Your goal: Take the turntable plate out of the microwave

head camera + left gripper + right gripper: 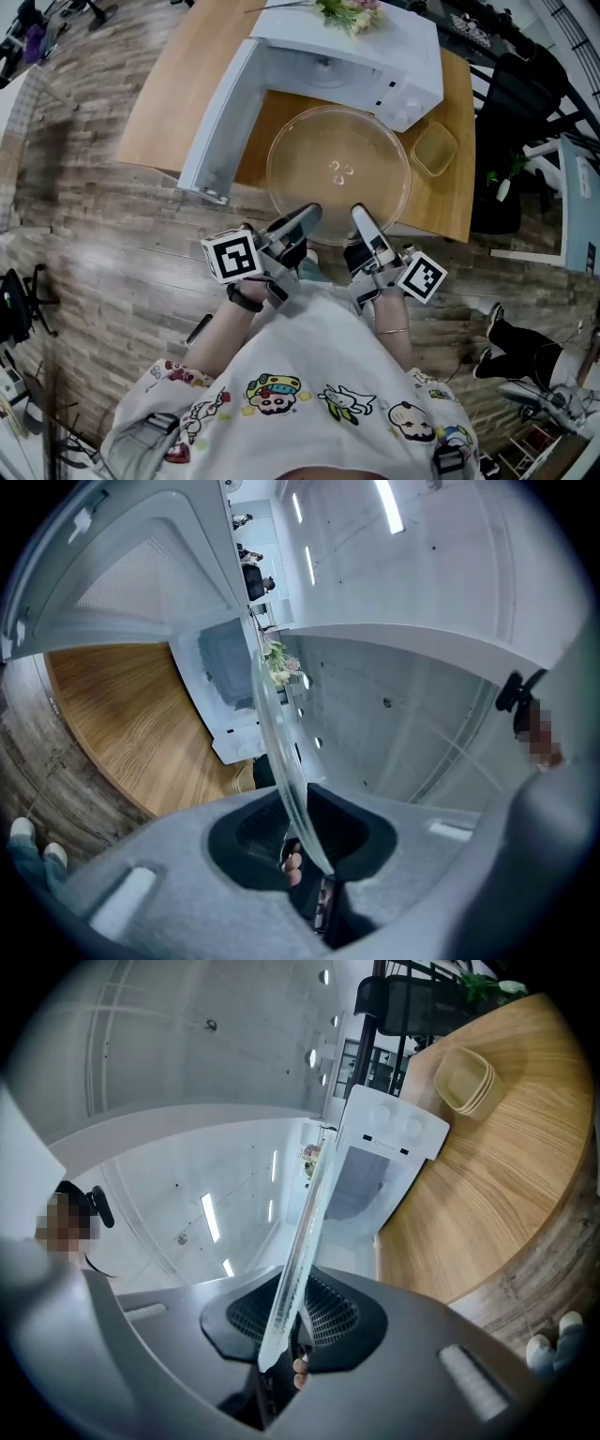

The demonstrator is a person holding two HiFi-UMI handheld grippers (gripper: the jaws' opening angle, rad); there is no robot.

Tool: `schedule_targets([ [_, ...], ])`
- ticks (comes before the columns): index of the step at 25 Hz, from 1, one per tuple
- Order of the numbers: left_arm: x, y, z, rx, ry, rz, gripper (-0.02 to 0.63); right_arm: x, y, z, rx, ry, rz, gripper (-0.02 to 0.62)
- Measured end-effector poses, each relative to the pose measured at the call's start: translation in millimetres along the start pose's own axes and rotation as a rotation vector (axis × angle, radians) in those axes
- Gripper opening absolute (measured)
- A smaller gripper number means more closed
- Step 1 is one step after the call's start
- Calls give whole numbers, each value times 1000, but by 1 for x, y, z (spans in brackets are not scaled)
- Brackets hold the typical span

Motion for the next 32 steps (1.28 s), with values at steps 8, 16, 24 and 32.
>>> schedule_targets([
  [8,1,1,-1,-23,47,21,55,-2,-3,1,9,-5,5,63],
  [16,4,0,-3,-38,83,43,54,-9,-5,1,18,-12,5,67],
  [24,7,0,-3,-47,88,41,54,-11,-8,1,19,-9,3,67],
  [32,6,2,-5,-56,95,47,54,-11,-6,-1,27,-9,-3,69],
])
Point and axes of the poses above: the fingertips, and each gripper's own axes: y backward along the fingers, x to its left, z out of its top, the point moved 7 cm from there along y, backward along the fingers, and after that the axes turned 9 degrees about -z, right-handed, at the moved point
